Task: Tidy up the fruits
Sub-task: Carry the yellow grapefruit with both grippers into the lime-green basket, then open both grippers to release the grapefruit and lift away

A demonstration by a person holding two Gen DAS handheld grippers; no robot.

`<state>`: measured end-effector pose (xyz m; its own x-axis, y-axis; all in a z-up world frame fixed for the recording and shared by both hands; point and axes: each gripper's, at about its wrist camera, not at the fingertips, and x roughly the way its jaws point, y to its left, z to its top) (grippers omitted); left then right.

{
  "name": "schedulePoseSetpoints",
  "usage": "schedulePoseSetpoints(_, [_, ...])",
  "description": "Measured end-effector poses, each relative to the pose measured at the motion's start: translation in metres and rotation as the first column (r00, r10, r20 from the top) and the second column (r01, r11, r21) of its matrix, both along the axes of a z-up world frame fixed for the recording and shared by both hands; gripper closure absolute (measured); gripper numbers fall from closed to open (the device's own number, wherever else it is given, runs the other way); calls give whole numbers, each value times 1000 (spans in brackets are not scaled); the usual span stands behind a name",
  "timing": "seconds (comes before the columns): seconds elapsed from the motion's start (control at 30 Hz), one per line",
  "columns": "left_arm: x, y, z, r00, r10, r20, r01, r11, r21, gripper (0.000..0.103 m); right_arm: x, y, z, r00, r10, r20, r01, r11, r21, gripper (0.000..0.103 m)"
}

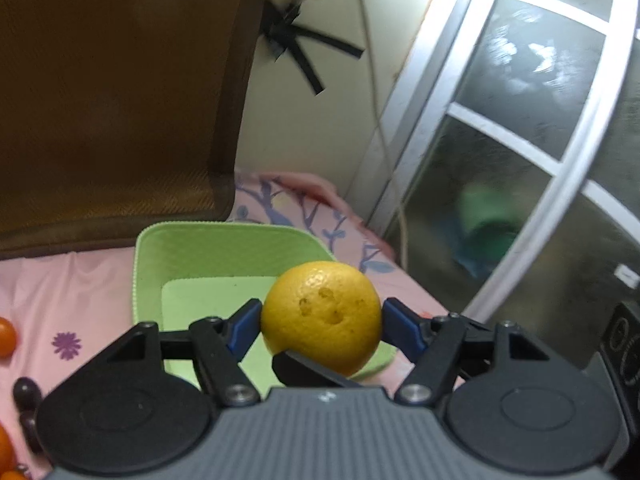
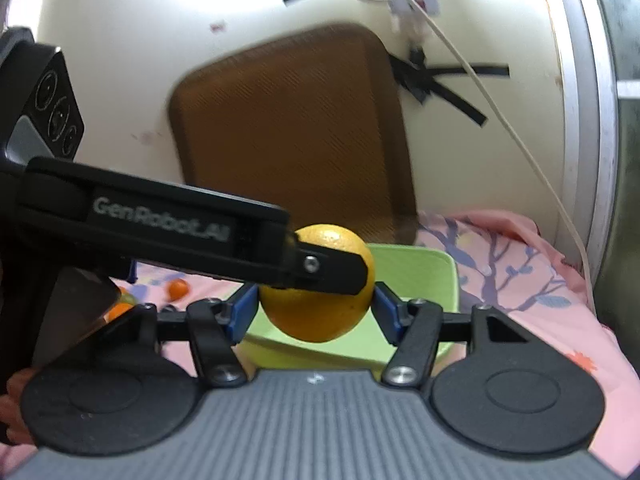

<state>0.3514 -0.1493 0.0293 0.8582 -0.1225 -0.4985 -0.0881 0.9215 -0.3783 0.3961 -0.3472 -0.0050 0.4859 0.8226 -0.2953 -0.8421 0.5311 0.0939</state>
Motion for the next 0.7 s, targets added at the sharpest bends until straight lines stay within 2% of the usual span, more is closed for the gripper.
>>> schedulePoseSetpoints(0.17, [16,2,-13,998,21,-54,-21,1000,-1,37,2,-2,-15,1000,-23,-6,23,1000,1,34])
schedulePoseSetpoints(0.2, [14,1,-14,998,36,-53,-36,999,6,37,2,-3,-16,1000,-27,-15,27,1000,7,34])
schedulePoseSetpoints(0.27, [-2,-2,-5,998,70,4,-70,997,31,39,-4,-12,-18,1000,-21,-19,21,999,41,30])
schedulePoseSetpoints(0.3, [-14,-4,3,995,84,46,-86,995,51,39,-6,-17,-18,1000,-27,-14,28,998,63,25])
schedulePoseSetpoints(0.4, [-70,-16,30,976,131,173,-155,979,130,36,-9,-30,-14,999,-36,-35,40,990,136,24])
schedulePoseSetpoints(0.5, [-137,-25,41,955,157,253,-203,965,167,25,-16,-44,-14,996,-47,-77,62,978,201,24])
schedulePoseSetpoints(0.57, [-173,-31,37,951,173,254,-228,952,206,17,-16,-48,-12,994,-77,-74,92,967,237,20])
schedulePoseSetpoints(0.6, [-190,-34,33,952,188,240,-244,943,227,15,-15,-48,-10,993,-100,-66,114,959,258,13])
schedulePoseSetpoints(0.67, [-212,-37,28,953,218,209,-268,930,252,4,-16,-53,-10,986,-158,-62,169,925,339,0])
schedulePoseSetpoints(0.7, [-226,-38,25,951,237,197,-284,922,263,0,-12,-52,-10,978,-197,-68,208,896,391,0])
